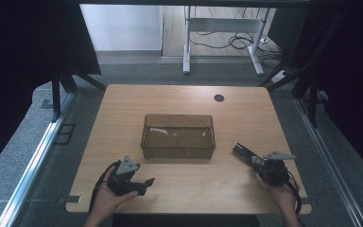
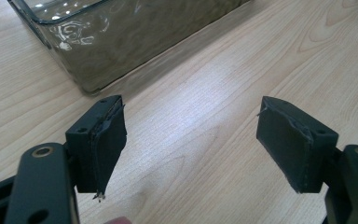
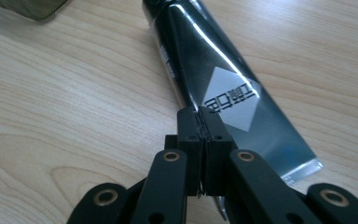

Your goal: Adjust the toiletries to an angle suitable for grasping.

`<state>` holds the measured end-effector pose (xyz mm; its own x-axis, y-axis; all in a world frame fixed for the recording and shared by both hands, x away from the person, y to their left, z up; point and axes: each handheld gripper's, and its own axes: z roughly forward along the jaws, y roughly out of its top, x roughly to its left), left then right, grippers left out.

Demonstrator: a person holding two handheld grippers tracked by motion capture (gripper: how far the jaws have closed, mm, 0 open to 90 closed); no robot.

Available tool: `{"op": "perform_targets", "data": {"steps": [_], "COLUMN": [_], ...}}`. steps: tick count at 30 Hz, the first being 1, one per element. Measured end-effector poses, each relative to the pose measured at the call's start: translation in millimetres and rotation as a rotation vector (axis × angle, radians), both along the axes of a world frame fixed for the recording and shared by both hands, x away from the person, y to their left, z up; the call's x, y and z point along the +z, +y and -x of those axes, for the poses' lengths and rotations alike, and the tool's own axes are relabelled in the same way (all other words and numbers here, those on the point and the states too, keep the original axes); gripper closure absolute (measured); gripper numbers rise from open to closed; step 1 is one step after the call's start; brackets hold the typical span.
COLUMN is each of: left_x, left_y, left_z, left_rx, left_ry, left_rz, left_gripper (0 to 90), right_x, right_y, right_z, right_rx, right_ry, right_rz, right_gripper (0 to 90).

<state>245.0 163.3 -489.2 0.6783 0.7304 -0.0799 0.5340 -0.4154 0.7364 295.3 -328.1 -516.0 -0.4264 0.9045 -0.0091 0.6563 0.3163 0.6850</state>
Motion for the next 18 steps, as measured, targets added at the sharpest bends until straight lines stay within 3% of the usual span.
{"op": "perform_targets", "data": {"steps": [3, 6, 17, 18], "left_x": [-0.2, -0.5, -0.4, -0.2], "left_y": [-0.2, -0.2, -1.7, -2.3], "left_z": [-0.2, -0.2, 0.9, 1.4], "left_rx": [-0.002, -0.001, -0.003, -0.005], "left_ry": [0.0, 0.0, -0.001, -0.001], "left_rz": [-0.002, -0.003, -0.008, -0.007], "left_gripper": [24.5, 24.4, 24.5, 24.5], "right_x": [1.7, 4.6, 5.8, 6.8], "right_y": [-1.1, 0.2, 0.3, 0.6], "right_z": [0.6, 1.9, 1.6, 1.1], "right_rx": [0.003, 0.025, 0.068, 0.074], "right_ry": [-0.006, -0.023, -0.037, -0.055], "right_rz": [0.0, 0.007, -0.001, 0.006], "right_gripper": [85.2, 75.3, 56.7, 53.3]}}
